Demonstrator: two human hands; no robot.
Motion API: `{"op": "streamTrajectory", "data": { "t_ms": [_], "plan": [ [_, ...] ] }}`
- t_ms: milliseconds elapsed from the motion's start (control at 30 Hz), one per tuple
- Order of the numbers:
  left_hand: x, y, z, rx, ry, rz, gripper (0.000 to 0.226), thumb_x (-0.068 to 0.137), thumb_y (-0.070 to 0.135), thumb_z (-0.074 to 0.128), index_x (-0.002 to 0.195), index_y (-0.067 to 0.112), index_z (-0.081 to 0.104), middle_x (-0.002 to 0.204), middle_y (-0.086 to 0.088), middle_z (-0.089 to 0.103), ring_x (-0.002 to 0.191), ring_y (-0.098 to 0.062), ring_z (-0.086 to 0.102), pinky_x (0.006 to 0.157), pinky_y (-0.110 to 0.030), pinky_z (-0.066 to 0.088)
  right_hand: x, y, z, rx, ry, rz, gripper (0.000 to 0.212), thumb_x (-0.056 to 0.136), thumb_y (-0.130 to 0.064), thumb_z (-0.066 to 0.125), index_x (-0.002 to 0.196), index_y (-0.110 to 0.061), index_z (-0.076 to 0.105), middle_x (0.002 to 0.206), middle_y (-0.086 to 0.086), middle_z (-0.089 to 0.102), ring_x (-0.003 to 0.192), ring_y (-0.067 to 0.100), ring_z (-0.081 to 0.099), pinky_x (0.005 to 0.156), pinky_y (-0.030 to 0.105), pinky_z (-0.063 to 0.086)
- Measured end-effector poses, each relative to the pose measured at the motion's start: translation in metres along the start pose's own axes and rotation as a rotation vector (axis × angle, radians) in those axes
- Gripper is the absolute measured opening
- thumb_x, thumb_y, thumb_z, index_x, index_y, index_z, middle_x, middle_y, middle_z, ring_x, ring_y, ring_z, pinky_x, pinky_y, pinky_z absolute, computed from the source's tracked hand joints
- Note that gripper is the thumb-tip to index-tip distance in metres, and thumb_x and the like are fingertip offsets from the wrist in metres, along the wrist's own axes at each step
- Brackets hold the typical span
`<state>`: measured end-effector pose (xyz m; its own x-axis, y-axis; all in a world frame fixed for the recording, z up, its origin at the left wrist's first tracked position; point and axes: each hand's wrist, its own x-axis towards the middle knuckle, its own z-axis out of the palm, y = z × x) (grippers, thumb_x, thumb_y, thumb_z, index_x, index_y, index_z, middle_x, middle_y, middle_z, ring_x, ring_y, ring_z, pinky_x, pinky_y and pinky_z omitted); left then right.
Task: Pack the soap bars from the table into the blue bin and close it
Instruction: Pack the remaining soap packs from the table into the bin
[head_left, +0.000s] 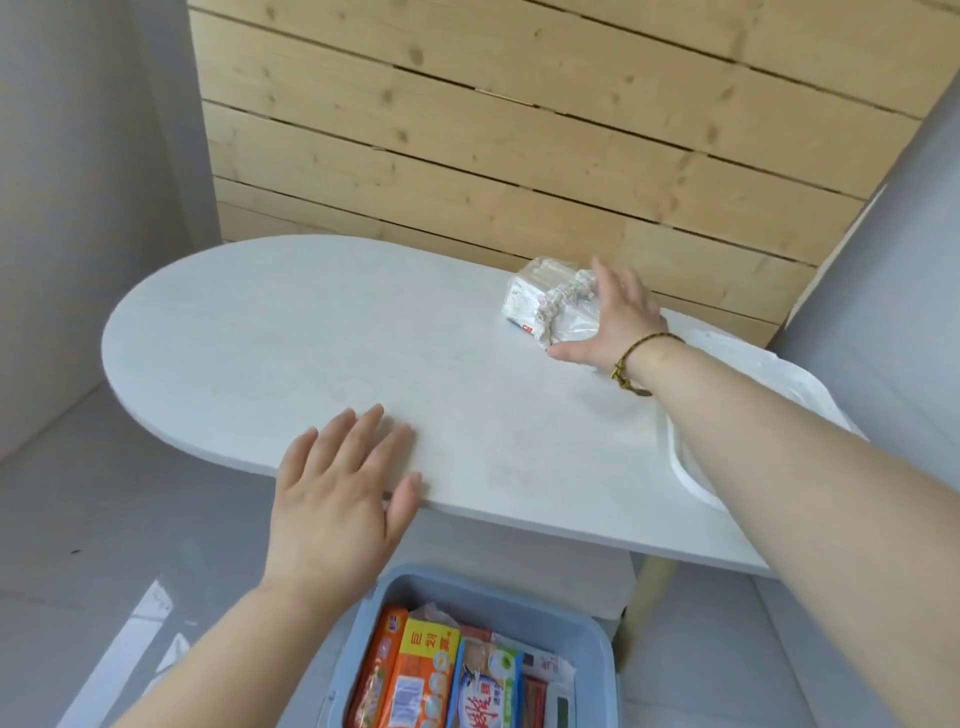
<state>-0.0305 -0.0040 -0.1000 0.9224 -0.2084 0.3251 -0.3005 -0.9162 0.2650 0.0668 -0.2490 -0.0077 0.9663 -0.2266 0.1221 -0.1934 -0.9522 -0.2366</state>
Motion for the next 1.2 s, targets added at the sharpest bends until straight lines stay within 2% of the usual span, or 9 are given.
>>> {"op": "streamTrajectory", "data": {
  "t_ms": [67,167,267,400,533,733,867,1000,1200],
  "plan": [
    [0.002,-0.002,0.003,-0.005,0.011,0.000,0.051,0.081,0.041,0.033,0.105,0.013,0.068,0.115,-0.014,0.068,0.108,-0.036,0.062,0.093,-0.037,0.025,0.026,0.006,-0.001,-0.006,-0.063,0.102,0.116,0.065,-0.049,0.075,0.146,-0.030,-0.005,0.157,0.007,-0.006,0.144,0.028,0.000,0.117,0.047,0.011],
    [0.004,-0.005,0.007,0.001,0.053,0.025,0.050,0.080,0.040,0.035,0.105,0.013,0.068,0.112,-0.012,0.069,0.106,-0.035,0.063,0.093,-0.037,0.027,0.055,0.015,-0.002,0.021,-0.137,0.160,0.116,0.065,-0.053,0.073,0.147,-0.026,-0.004,0.157,0.008,0.005,0.144,0.030,0.009,0.117,0.046,0.016],
    [0.005,-0.005,0.009,-0.009,0.070,0.035,0.050,0.080,0.040,0.036,0.105,0.013,0.069,0.110,-0.012,0.070,0.105,-0.035,0.064,0.092,-0.038,0.028,0.070,0.020,0.005,0.091,-0.213,0.140,0.109,0.067,-0.050,0.073,0.147,-0.023,0.004,0.154,0.005,0.020,0.140,0.026,0.024,0.113,0.040,0.025],
    [0.006,-0.007,0.011,-0.001,0.094,0.047,0.049,0.079,0.040,0.036,0.104,0.013,0.069,0.110,-0.012,0.070,0.105,-0.034,0.064,0.092,-0.038,0.029,0.076,0.022,0.014,0.063,-0.166,0.135,0.092,0.068,-0.048,0.073,0.142,-0.027,0.022,0.144,0.009,0.031,0.133,0.027,0.031,0.106,0.038,0.031],
    [0.005,-0.006,0.008,0.020,0.065,0.041,0.049,0.079,0.040,0.036,0.103,0.013,0.069,0.108,-0.012,0.071,0.103,-0.034,0.065,0.091,-0.037,0.028,0.066,0.020,0.009,-0.026,-0.221,0.158,0.091,0.069,-0.049,0.069,0.142,-0.025,0.019,0.143,0.010,0.034,0.128,0.030,0.038,0.102,0.038,0.036],
    [0.001,-0.004,0.000,0.006,0.015,0.043,0.054,0.080,0.041,0.031,0.107,0.011,0.067,0.112,-0.014,0.069,0.108,-0.035,0.062,0.093,-0.036,0.024,-0.009,0.019,0.003,-0.010,-0.219,0.061,0.082,0.068,-0.052,0.065,0.136,-0.033,0.022,0.130,0.008,0.039,0.116,0.027,0.044,0.082,0.031,0.035],
    [-0.005,-0.005,-0.002,-0.086,-0.009,0.015,0.067,0.081,0.053,0.019,0.129,0.017,0.049,0.140,-0.009,0.047,0.135,-0.026,0.036,0.108,-0.032,0.008,-0.071,0.015,-0.004,0.073,-0.214,-0.007,0.088,0.066,-0.050,0.066,0.139,-0.037,0.019,0.133,0.004,0.038,0.117,0.025,0.045,0.080,0.028,0.034],
    [-0.031,-0.007,-0.004,-0.170,-0.003,0.010,0.049,0.089,0.030,0.054,0.133,0.013,0.043,0.146,-0.013,0.037,0.140,-0.029,0.025,0.116,-0.043,0.009,-0.133,0.015,-0.012,0.156,-0.212,-0.052,0.088,0.065,-0.046,0.070,0.138,-0.036,0.022,0.135,0.003,0.039,0.121,0.021,0.044,0.084,0.025,0.034],
    [-0.081,0.011,0.004,-0.298,0.007,-0.043,0.048,0.084,0.013,0.060,0.129,0.004,0.046,0.143,-0.020,0.039,0.135,-0.038,0.029,0.112,-0.048,0.022,-0.201,0.023,-0.030,0.264,-0.365,-0.059,0.086,0.067,-0.041,0.073,0.137,-0.030,0.025,0.141,0.000,0.036,0.126,0.018,0.040,0.097,0.029,0.036]
  ]
}}
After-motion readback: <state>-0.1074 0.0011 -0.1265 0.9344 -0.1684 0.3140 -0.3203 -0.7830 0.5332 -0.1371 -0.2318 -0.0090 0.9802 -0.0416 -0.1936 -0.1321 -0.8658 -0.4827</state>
